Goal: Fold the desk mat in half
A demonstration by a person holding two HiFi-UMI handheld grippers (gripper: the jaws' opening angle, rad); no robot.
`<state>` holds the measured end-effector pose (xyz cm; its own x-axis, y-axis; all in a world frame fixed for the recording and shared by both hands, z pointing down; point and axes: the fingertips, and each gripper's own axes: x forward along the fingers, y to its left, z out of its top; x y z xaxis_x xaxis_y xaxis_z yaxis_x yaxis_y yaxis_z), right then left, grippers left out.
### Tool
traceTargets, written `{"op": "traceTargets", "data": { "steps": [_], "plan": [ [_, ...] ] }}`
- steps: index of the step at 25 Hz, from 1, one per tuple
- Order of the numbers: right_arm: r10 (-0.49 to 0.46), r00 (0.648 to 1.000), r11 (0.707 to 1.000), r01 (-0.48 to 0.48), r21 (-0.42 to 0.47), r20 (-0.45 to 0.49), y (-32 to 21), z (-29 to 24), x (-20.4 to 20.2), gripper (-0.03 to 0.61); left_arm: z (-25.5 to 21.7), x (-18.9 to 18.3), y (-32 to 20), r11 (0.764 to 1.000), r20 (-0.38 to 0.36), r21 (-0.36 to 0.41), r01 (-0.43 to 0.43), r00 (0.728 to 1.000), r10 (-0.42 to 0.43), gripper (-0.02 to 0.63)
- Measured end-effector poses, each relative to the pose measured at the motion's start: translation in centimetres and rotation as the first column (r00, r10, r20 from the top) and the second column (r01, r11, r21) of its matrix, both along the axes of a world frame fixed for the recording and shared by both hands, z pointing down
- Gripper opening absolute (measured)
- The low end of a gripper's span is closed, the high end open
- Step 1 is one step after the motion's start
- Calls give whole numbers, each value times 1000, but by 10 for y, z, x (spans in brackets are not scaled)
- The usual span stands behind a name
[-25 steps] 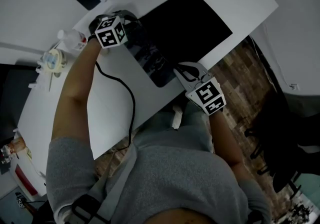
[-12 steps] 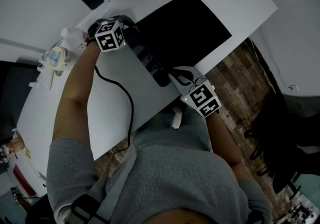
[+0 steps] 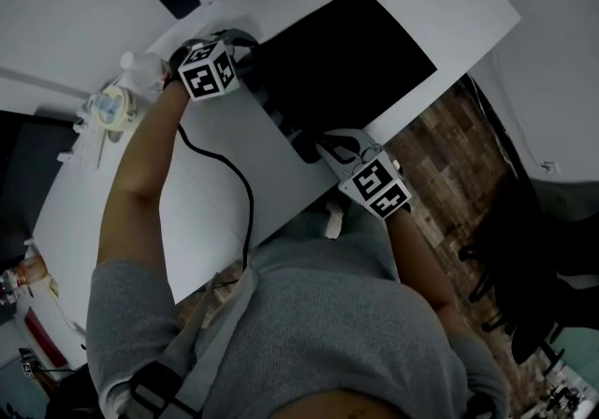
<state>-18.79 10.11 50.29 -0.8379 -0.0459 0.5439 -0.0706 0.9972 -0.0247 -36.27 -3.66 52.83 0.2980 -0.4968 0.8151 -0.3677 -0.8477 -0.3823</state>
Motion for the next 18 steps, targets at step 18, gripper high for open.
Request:
{"op": "traceTargets", "data": {
  "steps": [18],
  "plan": [
    [-43,997,999,43,2,64,5,-8,-8,2,-60,13,-12,974,-42,214,79,997,-71,153]
  ]
}}
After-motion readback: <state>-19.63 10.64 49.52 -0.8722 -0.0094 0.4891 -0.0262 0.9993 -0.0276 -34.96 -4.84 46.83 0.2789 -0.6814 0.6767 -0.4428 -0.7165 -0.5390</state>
